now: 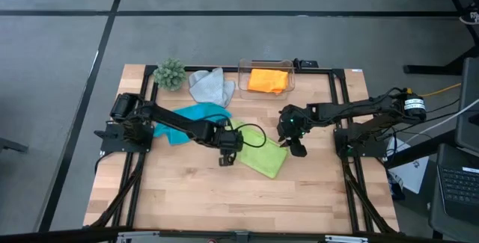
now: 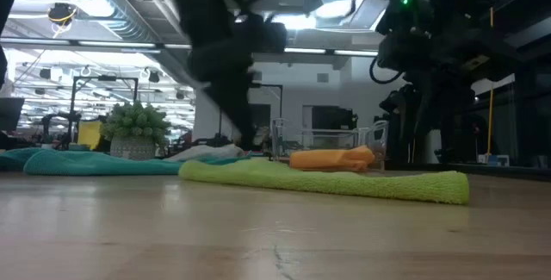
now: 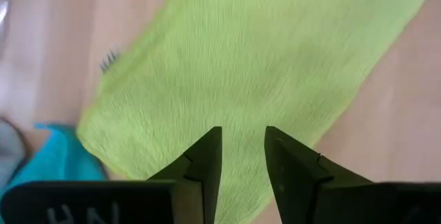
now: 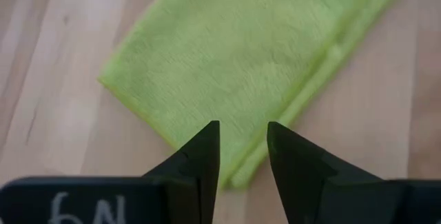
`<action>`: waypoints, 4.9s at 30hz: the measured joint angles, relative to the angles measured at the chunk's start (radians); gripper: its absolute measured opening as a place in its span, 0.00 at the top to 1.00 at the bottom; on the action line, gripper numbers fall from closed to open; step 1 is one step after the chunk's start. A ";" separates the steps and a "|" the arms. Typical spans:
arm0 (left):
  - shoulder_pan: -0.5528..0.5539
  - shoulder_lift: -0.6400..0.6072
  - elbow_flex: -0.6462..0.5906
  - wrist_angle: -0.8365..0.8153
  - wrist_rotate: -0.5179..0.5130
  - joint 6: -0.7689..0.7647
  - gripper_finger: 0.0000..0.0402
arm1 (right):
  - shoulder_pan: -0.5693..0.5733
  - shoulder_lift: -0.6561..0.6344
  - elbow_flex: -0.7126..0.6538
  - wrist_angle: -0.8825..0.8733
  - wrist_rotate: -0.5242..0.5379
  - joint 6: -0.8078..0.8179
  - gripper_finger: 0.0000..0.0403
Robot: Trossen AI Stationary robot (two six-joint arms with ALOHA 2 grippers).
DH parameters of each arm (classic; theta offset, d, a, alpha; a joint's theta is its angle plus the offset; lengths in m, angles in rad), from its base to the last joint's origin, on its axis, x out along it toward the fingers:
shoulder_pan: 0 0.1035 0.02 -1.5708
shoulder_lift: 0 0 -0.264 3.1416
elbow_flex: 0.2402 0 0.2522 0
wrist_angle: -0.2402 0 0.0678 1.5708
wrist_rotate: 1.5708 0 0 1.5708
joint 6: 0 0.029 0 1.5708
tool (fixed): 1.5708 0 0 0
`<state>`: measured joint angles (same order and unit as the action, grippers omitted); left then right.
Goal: Fold microfiber towels
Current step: Fold the green microfiber cloth
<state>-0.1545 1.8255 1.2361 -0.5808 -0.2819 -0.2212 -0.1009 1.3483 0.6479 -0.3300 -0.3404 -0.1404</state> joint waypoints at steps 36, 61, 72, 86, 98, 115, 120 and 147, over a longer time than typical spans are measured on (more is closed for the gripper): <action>-0.537 -0.008 0.096 -0.016 -0.237 -0.747 0.74 | 0.532 0.493 0.187 0.568 0.317 0.517 0.69; -0.539 0.070 0.097 0.282 -0.246 -0.640 0.74 | 0.637 0.456 0.274 0.292 0.320 0.132 0.69; -0.496 0.225 0.097 0.579 -0.170 -0.425 0.74 | 0.642 0.456 0.274 0.288 0.321 0.079 0.69; -0.463 0.228 0.097 0.554 -0.099 -0.416 0.55 | 0.641 0.456 0.274 0.271 0.322 0.110 0.69; -0.469 0.261 0.097 0.560 -0.105 -0.289 0.55 | 0.640 0.457 0.274 0.289 0.322 0.111 0.51; -0.468 0.310 0.097 0.516 -0.172 -0.187 0.55 | 0.632 0.470 0.268 0.289 0.322 0.053 0.40; -0.469 0.306 0.097 0.525 -0.173 -0.177 0.55 | 0.628 0.521 0.265 0.290 0.317 0.051 0.40; -0.474 0.286 0.097 0.413 -0.178 -0.268 0.55 | 0.628 0.534 0.261 0.310 0.316 0.082 0.40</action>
<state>-0.6281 2.1117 1.3334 -0.1674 -0.4603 -0.4890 0.5274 1.8824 0.9092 -0.0202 -0.0246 -0.0586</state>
